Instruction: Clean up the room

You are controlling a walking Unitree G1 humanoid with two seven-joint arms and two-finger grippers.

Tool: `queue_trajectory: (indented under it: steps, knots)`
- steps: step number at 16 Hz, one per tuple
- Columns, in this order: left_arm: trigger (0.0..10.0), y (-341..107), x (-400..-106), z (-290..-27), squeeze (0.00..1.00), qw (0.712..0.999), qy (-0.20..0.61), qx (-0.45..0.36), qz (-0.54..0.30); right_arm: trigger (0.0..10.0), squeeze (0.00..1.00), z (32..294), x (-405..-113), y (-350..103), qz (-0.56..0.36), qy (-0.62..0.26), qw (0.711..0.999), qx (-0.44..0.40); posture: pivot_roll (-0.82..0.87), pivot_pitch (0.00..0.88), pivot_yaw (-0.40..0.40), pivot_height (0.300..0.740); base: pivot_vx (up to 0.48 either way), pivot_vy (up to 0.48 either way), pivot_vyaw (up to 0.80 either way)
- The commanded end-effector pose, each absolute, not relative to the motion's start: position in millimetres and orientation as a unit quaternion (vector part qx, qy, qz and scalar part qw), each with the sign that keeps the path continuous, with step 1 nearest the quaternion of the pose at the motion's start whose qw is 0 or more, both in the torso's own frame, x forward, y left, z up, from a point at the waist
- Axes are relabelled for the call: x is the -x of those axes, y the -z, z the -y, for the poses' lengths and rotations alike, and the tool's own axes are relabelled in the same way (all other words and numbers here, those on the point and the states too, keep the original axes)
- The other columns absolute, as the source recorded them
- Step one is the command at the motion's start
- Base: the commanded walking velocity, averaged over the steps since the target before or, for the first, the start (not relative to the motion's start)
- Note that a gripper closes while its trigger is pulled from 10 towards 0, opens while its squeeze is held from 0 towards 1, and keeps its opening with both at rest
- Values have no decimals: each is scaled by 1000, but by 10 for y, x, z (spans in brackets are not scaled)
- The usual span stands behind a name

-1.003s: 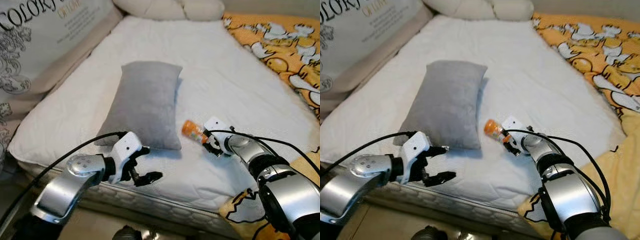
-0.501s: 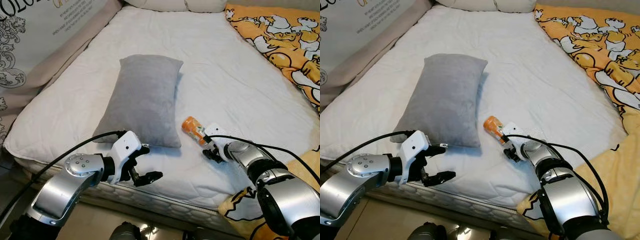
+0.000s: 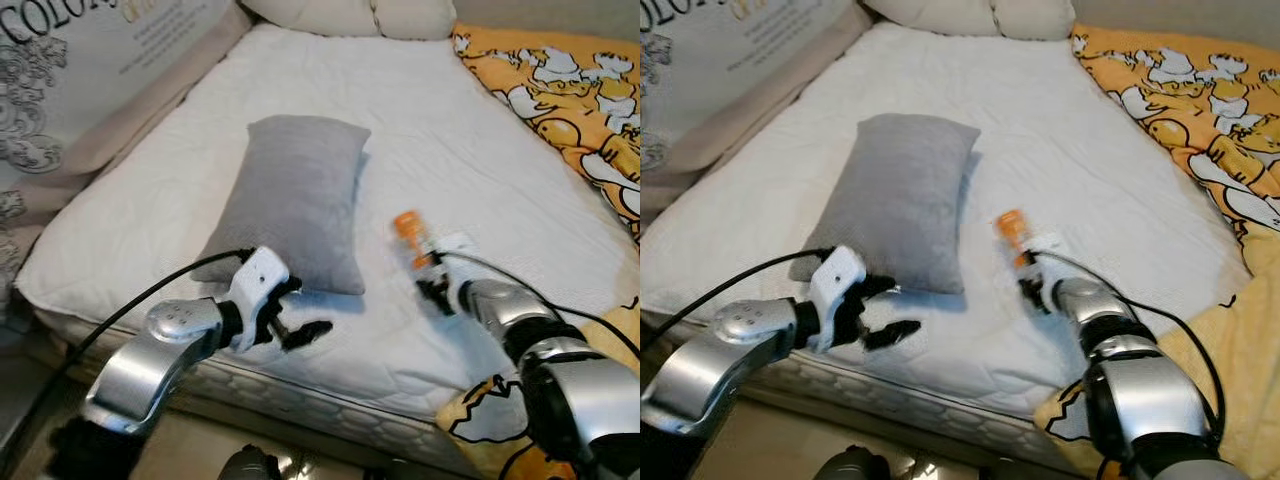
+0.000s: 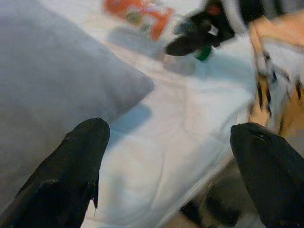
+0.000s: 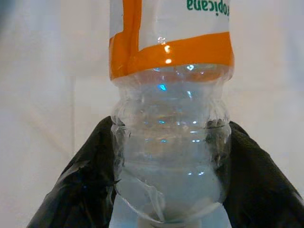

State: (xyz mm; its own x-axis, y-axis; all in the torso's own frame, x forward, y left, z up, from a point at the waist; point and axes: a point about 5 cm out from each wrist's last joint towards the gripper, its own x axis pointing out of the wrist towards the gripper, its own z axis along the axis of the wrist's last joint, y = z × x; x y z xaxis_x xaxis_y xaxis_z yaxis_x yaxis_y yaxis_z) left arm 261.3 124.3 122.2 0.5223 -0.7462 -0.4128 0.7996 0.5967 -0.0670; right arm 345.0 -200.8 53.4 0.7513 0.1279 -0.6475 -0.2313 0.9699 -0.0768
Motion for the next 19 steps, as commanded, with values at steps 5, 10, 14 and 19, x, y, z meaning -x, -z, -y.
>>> queue_trajectory:
  steps: [5, 10, 14, 19]
  knots:
    - [10000, -1329, -2834, -1258, 0, 928, 346, -80, -117, 0, 0, 2135, -3597, -869, -204, -25, 974, -92, -10, 0, 48, 740, 0, 0, 0]
    - [10000, -1556, -2959, -1327, 0, 978, 201, -57, -11, 10000, 0, 1709, -3239, -1343, 3, -28, 992, -121, -93, 0, 106, 740, 0, 0, 0]
    - [10000, -1402, -2769, -1253, 0, 979, 196, -47, -27, 10000, 0, 1291, -3045, -1437, 5, -116, 982, -148, -66, 0, 78, 740, 0, 0, 0]
    - [10000, -1398, -2762, -1352, 0, 988, 148, -26, -36, 10000, 0, 1175, -2919, -1494, 3, -156, 979, -128, -49, 0, 55, 740, 0, 0, 800]
